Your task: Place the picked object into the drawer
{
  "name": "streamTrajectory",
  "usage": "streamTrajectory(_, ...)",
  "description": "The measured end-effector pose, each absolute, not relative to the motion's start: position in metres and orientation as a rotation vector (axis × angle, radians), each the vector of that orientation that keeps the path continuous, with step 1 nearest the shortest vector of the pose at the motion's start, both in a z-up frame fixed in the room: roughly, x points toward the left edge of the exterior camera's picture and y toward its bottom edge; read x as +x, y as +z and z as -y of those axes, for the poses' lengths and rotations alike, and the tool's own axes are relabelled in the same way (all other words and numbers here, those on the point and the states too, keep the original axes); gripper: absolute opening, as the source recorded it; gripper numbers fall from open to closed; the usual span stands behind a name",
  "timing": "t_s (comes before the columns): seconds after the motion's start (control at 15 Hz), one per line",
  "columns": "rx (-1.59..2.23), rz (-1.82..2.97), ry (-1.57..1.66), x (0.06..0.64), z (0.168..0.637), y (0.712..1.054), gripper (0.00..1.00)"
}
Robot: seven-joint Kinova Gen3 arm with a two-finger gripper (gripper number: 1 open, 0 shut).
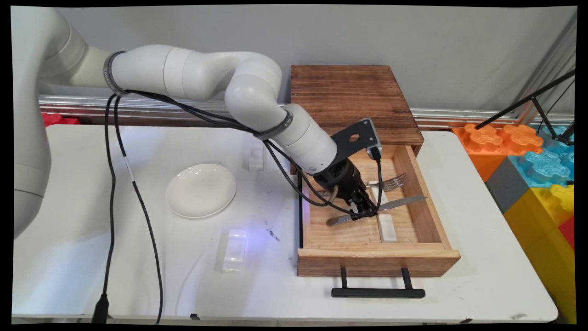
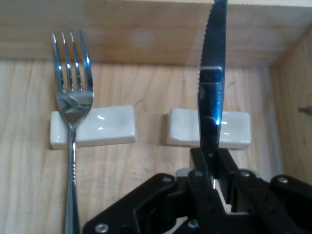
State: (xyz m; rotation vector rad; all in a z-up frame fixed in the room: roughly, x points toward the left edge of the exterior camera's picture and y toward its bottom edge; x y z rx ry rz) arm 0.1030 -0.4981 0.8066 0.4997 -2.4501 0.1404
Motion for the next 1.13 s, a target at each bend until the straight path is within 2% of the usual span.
streamTrajectory(0.6, 0.5, 2.447, 0.136, 0.104, 0.497, 0.793, 0.0)
streamTrajectory(0.67, 0.5, 2.445, 0.136, 0.104, 0.497, 0.792, 1.0)
streamTrajectory(1.13, 0.501, 2.44, 0.132, 0.104, 0.498, 0.787, 1.0)
